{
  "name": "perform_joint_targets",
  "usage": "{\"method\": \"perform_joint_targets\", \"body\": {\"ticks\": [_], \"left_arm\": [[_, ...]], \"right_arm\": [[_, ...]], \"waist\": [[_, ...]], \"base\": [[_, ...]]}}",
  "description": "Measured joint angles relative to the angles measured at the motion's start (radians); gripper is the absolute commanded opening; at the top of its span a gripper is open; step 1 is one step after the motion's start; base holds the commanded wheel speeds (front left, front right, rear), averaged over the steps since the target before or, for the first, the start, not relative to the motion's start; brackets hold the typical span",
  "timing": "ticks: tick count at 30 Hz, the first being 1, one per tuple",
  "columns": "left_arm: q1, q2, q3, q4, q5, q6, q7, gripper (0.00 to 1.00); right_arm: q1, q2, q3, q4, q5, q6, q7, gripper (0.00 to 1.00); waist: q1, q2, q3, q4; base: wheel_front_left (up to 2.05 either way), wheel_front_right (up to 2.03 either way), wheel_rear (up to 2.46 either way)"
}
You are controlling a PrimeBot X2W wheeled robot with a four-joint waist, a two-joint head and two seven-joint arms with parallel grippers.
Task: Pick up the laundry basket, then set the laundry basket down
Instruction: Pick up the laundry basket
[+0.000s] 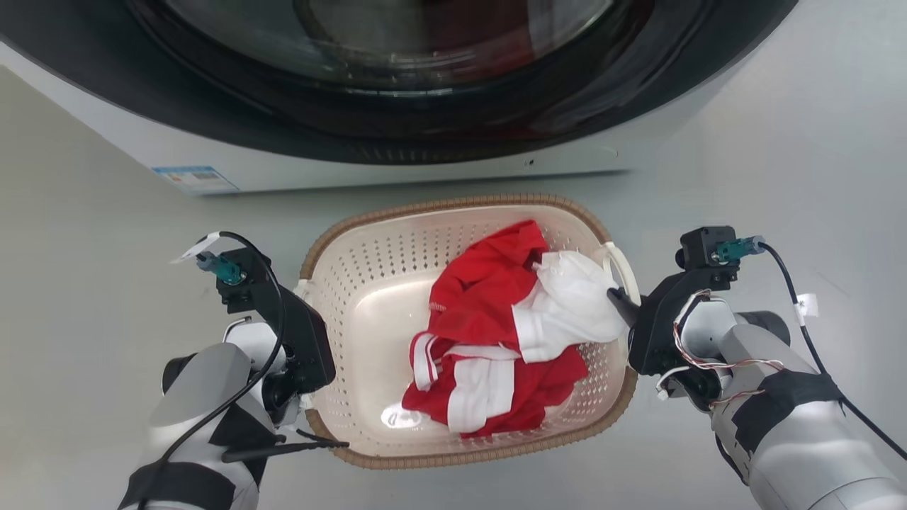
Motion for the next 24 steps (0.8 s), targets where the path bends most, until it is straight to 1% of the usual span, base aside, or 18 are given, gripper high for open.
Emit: {"method": "perform_joint_targets", "body": {"ticks": [8, 14, 24], "left_arm": [[0.017, -0.001, -0.001, 0.009, -0.010, 0.000, 0.077, 0.00], [0.040, -0.001, -0.001, 0.017, -0.047, 0.000, 0.138, 0.00], [0.067, 0.000, -0.003, 0.023, -0.064, 0.001, 0.209, 0.00]], "right_arm": [[0.020, 0.010, 0.000, 0.039, 0.051, 0.000, 0.068, 0.00], [0.033, 0.018, 0.002, 0.065, 0.078, 0.000, 0.119, 0.00], [0.046, 0.026, -0.001, 0.105, 0.125, 0.000, 0.198, 0.00]], "waist": [[0.0001, 0.0000, -0.096, 0.003], [0.0001, 0.0000, -0.167, 0.003], [0.0000, 0.0000, -0.273, -0.005]], "base": [[0.00, 0.00, 0.00], [0.00, 0.00, 0.00], [0.00, 0.00, 0.00]]}}
